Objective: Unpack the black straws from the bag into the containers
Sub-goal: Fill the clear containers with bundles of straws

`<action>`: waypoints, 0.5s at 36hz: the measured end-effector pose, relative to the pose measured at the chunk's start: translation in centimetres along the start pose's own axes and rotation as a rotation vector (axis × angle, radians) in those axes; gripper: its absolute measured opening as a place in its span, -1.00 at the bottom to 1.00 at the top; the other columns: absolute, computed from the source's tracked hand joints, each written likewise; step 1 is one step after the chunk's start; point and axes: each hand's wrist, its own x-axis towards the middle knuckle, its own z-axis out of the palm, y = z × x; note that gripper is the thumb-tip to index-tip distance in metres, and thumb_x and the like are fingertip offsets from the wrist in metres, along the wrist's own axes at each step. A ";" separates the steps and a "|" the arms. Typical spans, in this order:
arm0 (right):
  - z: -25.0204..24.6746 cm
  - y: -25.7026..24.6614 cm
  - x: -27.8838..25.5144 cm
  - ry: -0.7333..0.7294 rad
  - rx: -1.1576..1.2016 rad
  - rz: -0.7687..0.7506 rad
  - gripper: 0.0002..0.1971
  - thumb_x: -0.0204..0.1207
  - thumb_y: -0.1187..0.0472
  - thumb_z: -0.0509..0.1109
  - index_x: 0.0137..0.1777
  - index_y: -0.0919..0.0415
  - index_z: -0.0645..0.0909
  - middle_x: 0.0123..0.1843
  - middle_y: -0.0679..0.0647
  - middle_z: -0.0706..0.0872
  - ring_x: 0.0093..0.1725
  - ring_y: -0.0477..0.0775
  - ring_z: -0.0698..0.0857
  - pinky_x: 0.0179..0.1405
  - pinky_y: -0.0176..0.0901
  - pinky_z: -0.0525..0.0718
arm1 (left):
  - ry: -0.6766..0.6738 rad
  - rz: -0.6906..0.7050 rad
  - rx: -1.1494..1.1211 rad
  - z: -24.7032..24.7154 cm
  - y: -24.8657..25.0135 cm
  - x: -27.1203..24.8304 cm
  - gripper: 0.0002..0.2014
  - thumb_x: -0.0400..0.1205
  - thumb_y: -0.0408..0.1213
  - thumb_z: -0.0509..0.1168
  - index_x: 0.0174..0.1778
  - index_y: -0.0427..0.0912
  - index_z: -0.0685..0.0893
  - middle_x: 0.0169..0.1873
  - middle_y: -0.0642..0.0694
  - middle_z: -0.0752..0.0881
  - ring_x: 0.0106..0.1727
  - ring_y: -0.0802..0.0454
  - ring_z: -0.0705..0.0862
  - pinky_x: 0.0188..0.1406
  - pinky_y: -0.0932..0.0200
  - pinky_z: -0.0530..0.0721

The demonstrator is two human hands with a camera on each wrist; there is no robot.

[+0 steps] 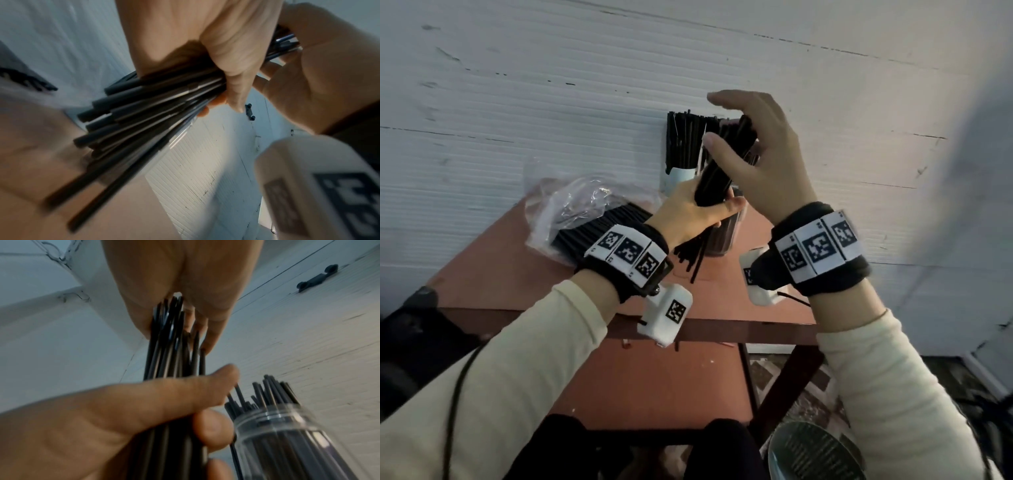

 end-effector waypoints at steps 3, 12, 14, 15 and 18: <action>1.4 0.6 -0.5 0.021 -0.024 -0.018 -0.63 0.57 0.22 0.37 0.37 0.23 0.54 0.26 0.06 0.59 0.28 -0.11 0.57 0.31 -0.29 0.54 | 0.005 -0.053 -0.085 0.6 -0.7 -0.4 -0.68 0.52 -0.21 0.52 0.14 -0.23 0.69 0.00 -0.23 0.80 0.02 0.00 0.77 0.13 0.05 0.74; 3.8 2.2 -1.6 -0.127 -0.179 0.009 -0.74 0.57 0.04 0.34 0.15 0.13 0.69 0.11 0.01 0.69 0.19 0.10 0.60 0.27 -0.14 0.45 | 0.038 -0.164 -0.165 0.2 -2.4 -1.2 -0.69 0.53 -0.38 0.50 0.19 -0.24 0.69 0.06 -0.16 0.81 0.15 -0.02 0.76 0.33 -0.14 0.65; 3.8 1.9 -1.5 -0.066 -0.203 0.004 -0.66 0.53 -0.02 0.36 0.25 0.08 0.66 0.20 0.00 0.64 0.24 0.10 0.55 0.28 -0.21 0.37 | 0.038 -0.151 -0.176 0.0 -2.3 -1.0 -0.70 0.55 -0.39 0.47 0.20 -0.18 0.69 0.08 -0.11 0.81 0.17 0.04 0.76 0.33 -0.07 0.65; 3.8 1.8 -1.4 -0.041 -0.208 0.007 -0.63 0.52 -0.04 0.37 0.28 0.05 0.65 0.22 0.00 0.61 0.24 0.08 0.54 0.28 -0.22 0.37 | 0.031 -0.148 -0.181 -0.1 -2.1 -1.0 -0.71 0.56 -0.41 0.45 0.19 -0.14 0.68 0.09 -0.09 0.80 0.17 0.06 0.75 0.33 -0.03 0.65; 3.9 1.7 -1.2 -0.069 -0.137 0.034 -0.67 0.53 -0.01 0.38 0.24 0.09 0.66 0.17 0.02 0.63 0.17 -0.02 0.59 0.24 -0.26 0.49 | 0.012 -0.148 -0.174 -0.5 -2.1 -0.9 -0.74 0.55 -0.41 0.46 0.12 -0.10 0.69 0.07 -0.10 0.81 0.18 0.03 0.75 0.33 -0.04 0.64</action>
